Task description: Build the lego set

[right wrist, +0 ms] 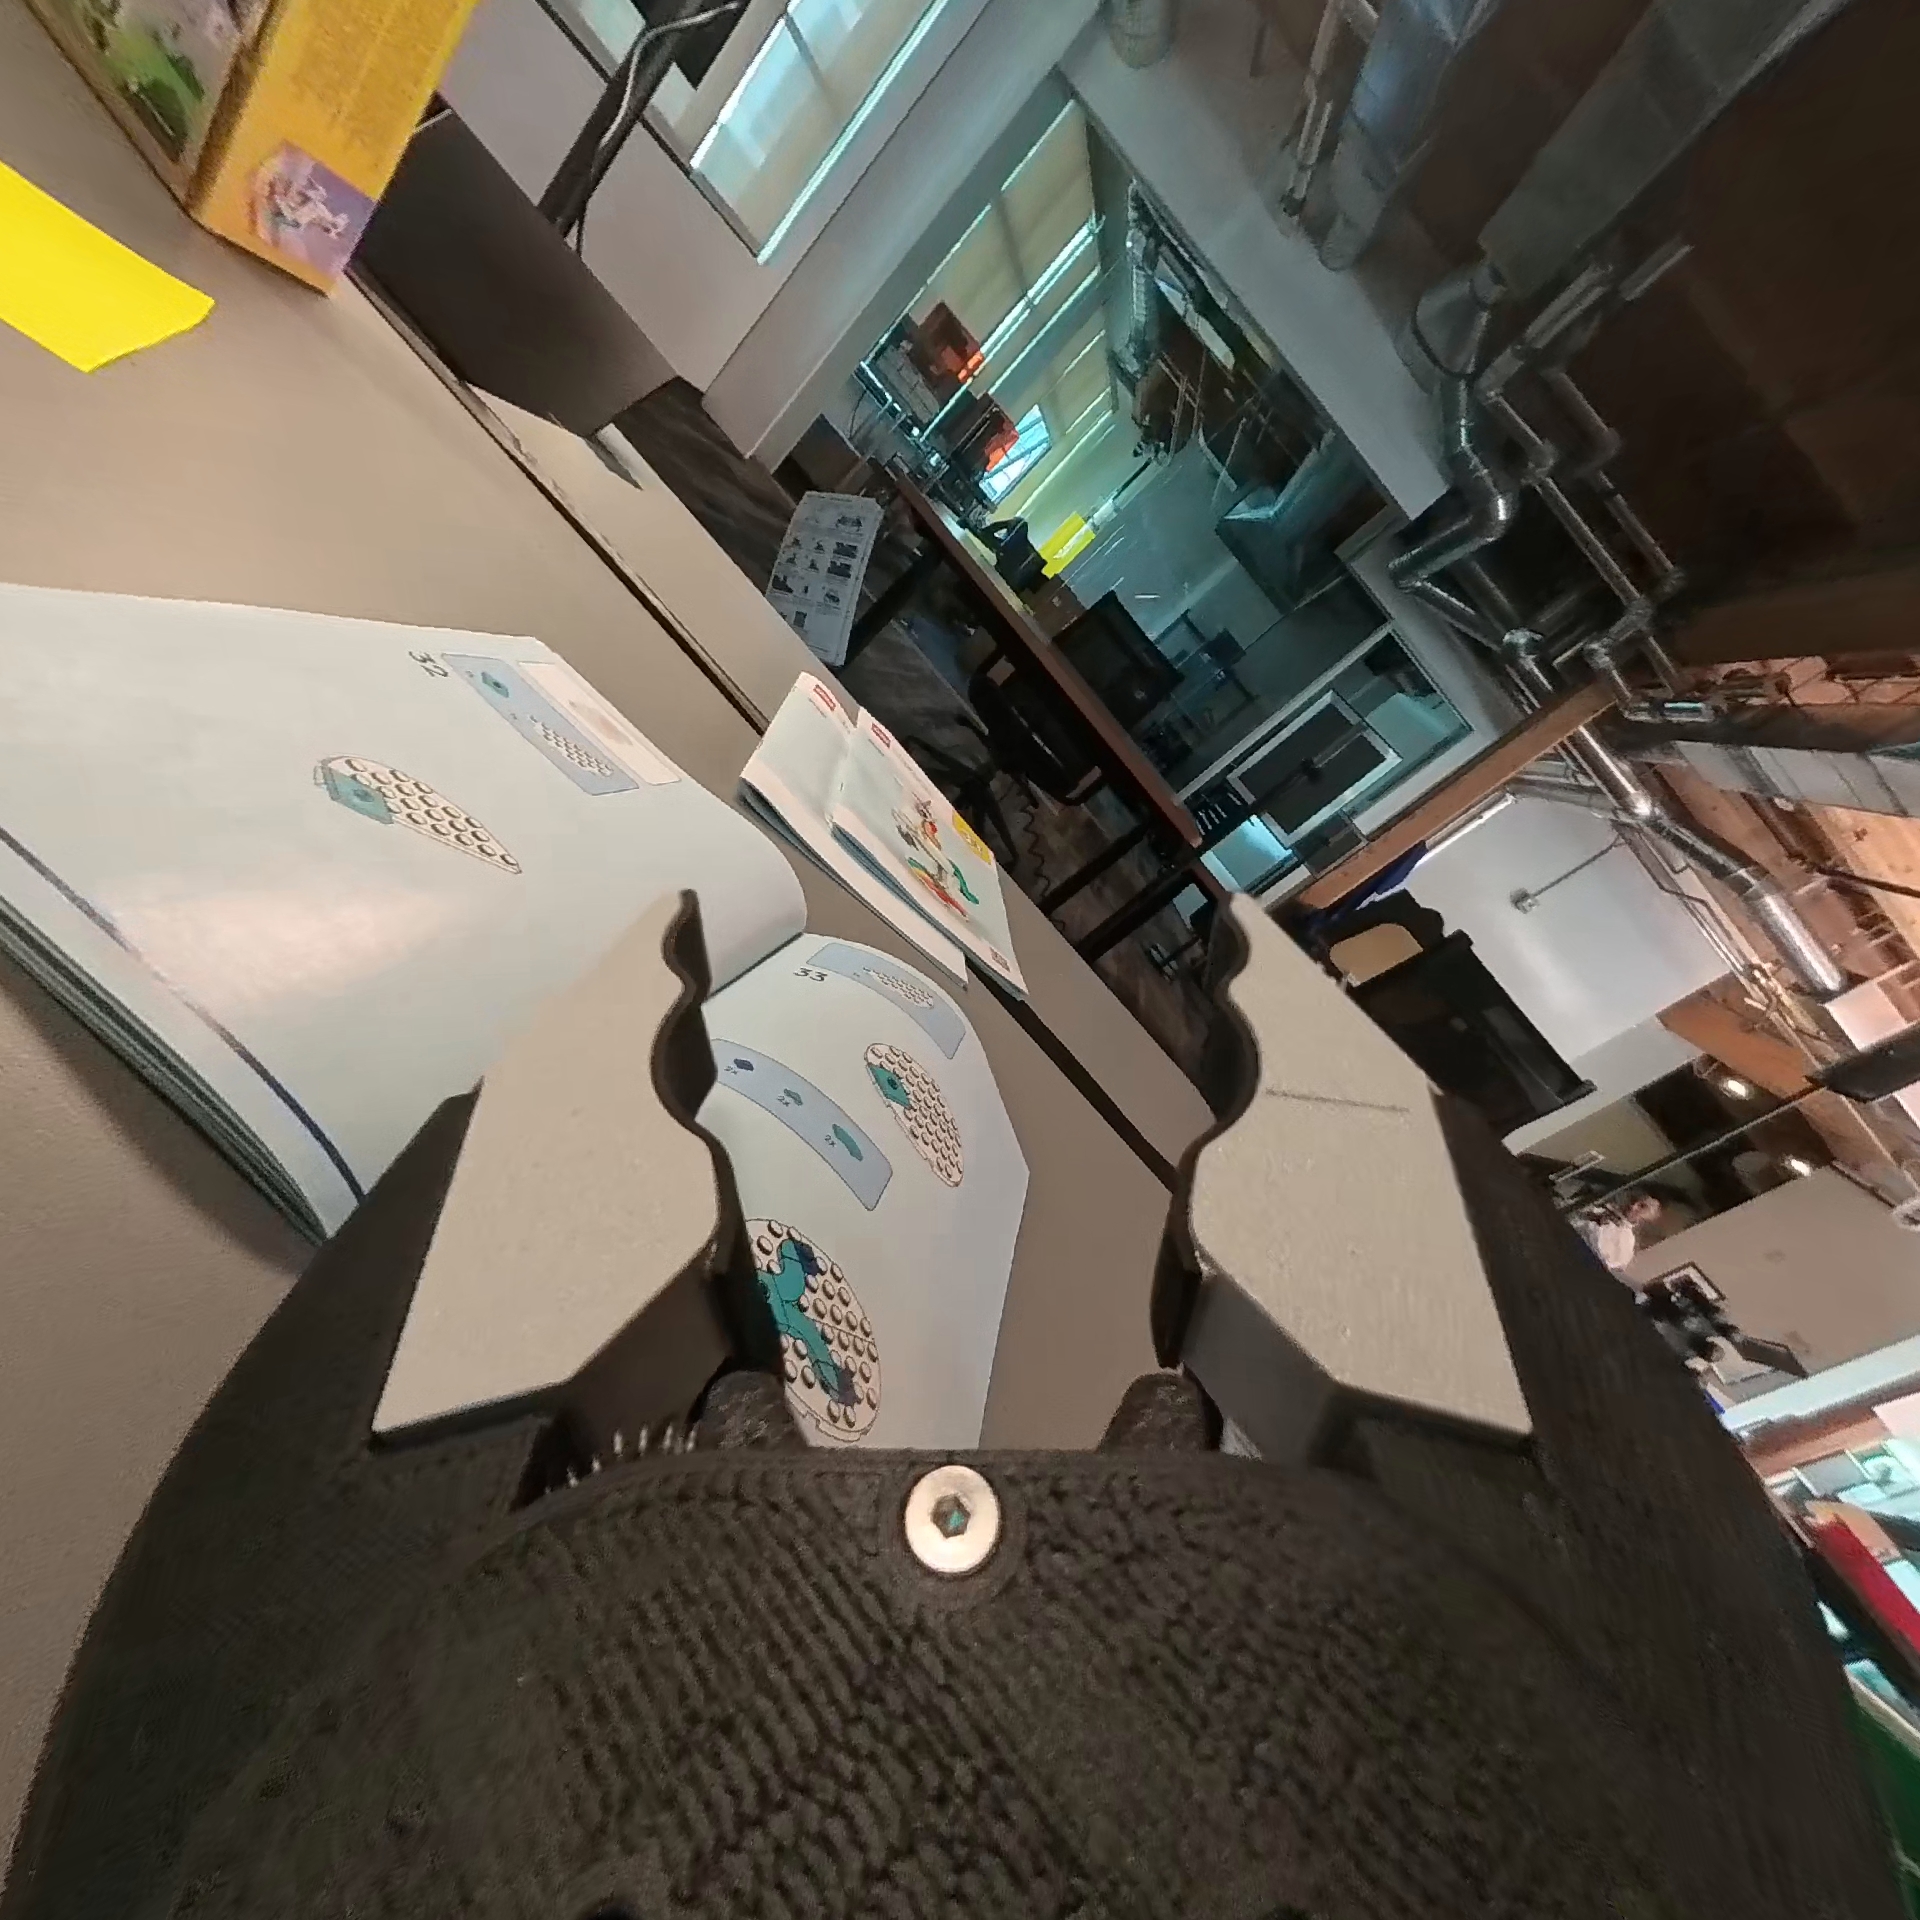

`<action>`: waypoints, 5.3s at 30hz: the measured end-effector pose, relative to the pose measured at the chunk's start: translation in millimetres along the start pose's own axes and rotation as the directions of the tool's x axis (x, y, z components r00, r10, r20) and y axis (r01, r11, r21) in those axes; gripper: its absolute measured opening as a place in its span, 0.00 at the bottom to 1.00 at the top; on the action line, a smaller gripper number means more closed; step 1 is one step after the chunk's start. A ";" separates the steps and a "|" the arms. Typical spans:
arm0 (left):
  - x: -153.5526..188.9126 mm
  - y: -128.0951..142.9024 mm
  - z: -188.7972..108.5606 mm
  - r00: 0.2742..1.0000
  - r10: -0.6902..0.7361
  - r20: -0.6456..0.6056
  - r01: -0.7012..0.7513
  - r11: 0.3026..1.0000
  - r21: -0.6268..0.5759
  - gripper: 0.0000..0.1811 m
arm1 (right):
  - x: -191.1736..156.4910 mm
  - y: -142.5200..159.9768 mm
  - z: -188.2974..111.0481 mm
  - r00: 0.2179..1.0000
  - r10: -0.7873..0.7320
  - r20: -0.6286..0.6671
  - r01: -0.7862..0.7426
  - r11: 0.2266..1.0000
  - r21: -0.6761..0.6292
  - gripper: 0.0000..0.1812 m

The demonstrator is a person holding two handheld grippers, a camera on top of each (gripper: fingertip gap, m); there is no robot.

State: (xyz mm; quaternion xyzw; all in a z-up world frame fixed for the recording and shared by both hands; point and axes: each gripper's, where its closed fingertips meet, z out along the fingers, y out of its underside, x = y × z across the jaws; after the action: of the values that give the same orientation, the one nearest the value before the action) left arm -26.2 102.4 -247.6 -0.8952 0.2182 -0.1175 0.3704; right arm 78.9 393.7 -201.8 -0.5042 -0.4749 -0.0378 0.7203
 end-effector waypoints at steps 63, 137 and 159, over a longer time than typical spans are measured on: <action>-273.6 203.7 -172.4 0.634 -0.492 0.597 0.759 0.544 -0.357 0.09 | 0.5 -1.5 -1.9 1.000 -0.005 -0.004 0.005 1.000 0.016 0.39; -54.8 14.7 33.5 0.977 -0.115 0.178 0.140 0.981 -0.136 0.12 | -1.7 -1.7 -1.2 1.000 0.014 0.016 -0.015 1.000 0.020 0.37; -181.4 120.1 -282.6 0.689 -0.378 0.618 0.407 0.908 0.103 0.22 | 1.6 13.7 0.2 0.999 -0.035 -0.014 0.034 0.997 -0.064 0.37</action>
State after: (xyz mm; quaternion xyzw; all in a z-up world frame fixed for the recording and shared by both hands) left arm -326.9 -59.5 -145.1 -0.9159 -0.1110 0.1142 0.3686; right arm 87.0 401.2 -210.1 -0.5185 -0.4765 -0.0691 0.7066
